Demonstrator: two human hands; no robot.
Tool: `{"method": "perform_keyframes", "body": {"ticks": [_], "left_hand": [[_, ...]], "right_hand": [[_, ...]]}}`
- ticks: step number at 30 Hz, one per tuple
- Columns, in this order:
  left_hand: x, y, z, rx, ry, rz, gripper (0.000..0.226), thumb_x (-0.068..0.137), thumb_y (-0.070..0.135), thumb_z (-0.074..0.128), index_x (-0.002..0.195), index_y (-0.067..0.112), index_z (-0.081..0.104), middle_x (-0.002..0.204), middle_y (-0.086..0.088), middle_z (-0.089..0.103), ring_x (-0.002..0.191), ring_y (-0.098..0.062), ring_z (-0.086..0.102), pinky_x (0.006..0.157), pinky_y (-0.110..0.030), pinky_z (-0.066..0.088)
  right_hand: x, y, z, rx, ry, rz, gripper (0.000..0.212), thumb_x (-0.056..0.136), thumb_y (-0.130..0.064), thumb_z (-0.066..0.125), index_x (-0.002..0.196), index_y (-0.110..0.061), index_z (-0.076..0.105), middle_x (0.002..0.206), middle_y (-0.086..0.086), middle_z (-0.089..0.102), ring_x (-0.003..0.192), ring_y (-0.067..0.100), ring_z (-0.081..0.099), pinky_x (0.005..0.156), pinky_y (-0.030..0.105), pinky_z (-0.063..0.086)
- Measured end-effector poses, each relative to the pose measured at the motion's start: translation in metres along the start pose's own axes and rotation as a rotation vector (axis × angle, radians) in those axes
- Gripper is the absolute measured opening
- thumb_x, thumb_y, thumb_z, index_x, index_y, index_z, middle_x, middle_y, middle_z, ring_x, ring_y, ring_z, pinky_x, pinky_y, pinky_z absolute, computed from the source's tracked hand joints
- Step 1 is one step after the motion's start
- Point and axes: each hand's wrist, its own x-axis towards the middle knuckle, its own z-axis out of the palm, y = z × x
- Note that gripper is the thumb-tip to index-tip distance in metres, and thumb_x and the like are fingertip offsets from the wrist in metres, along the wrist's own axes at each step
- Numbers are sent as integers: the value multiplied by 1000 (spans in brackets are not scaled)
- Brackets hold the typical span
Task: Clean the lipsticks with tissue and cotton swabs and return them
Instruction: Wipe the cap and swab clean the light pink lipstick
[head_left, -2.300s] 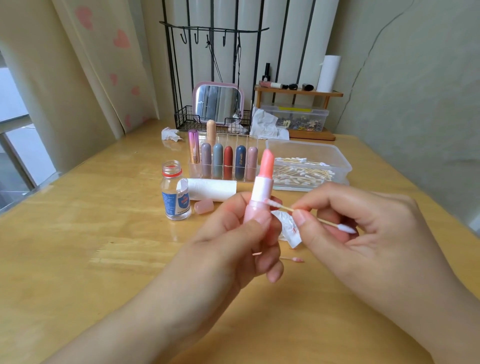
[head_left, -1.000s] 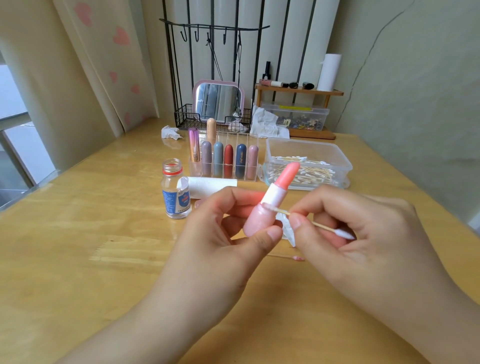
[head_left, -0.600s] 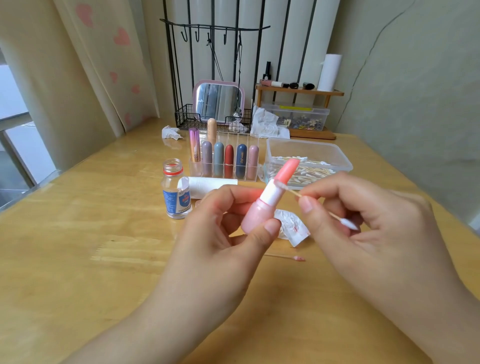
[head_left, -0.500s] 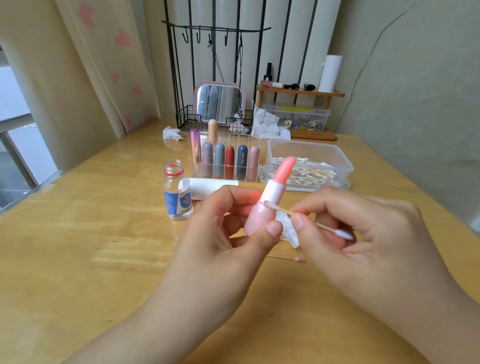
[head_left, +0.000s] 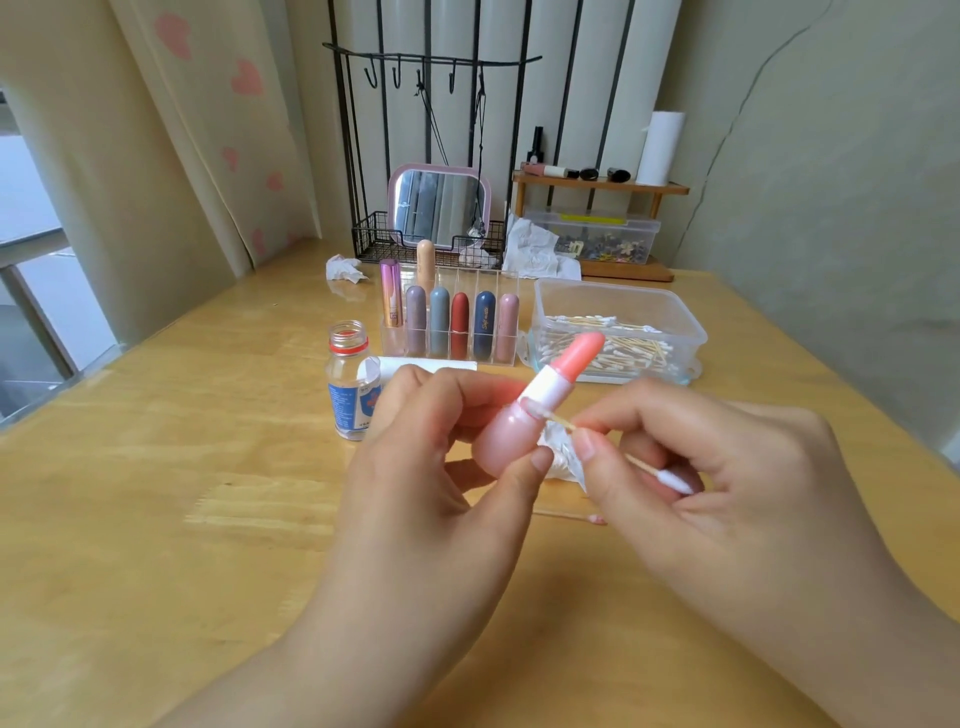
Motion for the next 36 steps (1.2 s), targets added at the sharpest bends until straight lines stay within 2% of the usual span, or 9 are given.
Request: {"method": "perform_keyframes", "body": {"ticks": [4,11,16,18,20,25,29,33,36], "left_hand": [[2,0,1,-118,-28,-58,29,70,17,71,94,32,66,93,-1,65,81,-10,66,66,-17,52],[6,3,-1,-745,-203,-373,29,79,14,60,104,2,64,85,-18,69,69,-26,69,62,-26,55],[7,2,3,-897,-231,-446,24,84,16,47,91,3,65,79,-17,65,54,-18,54,49,-25,47],[9,0,3,-939,-237,-474,23,84,16,47,89,4,66,76,-16,63,51,-16,49,46,-24,43],[10,-1,3,-965,-263,-495,22,84,19,49,90,2,62,75,-15,61,50,-15,47,45,-23,41],[5,1,1,-862,-363,-480,11,84,17,57,86,7,59,73,-5,59,53,-12,44,50,-21,40],[6,-4,2,-850,-346,-496,22,81,23,55,88,7,68,77,-8,62,56,-14,50,53,-25,45],[8,-8,4,-826,-343,-472,25,83,26,54,74,12,72,71,-4,61,57,-12,52,55,-26,48],[8,-7,5,-890,-347,-482,28,87,25,52,81,9,74,67,-4,55,51,-12,48,55,-25,48]], "right_hand": [[-1,2,0,-9,41,8,15,85,-21,57,74,-16,65,54,-20,35,51,-3,39,48,10,35],[1,8,-4,1,60,39,13,86,-23,56,78,-19,66,54,-16,41,53,0,38,53,9,32],[-1,9,-3,47,43,52,13,86,-23,58,77,-21,66,55,-20,39,51,0,38,52,12,40],[-4,7,0,74,32,59,11,85,-22,60,79,-21,69,55,-16,41,50,6,38,46,28,50],[-4,7,0,71,31,65,11,85,-21,60,79,-22,69,55,-15,42,50,8,39,42,34,49],[-1,5,0,56,26,26,12,85,-20,59,76,-20,67,60,-33,39,52,-2,40,48,22,48],[0,8,-3,-4,68,67,13,85,-21,59,73,-19,64,52,-14,44,52,0,37,52,9,32],[0,5,-1,53,6,-4,11,82,-8,64,72,-14,66,59,-36,36,53,-11,42,57,2,35],[0,8,-2,46,35,21,11,85,-17,62,75,-17,66,54,-24,41,51,-3,40,52,8,36]]}}
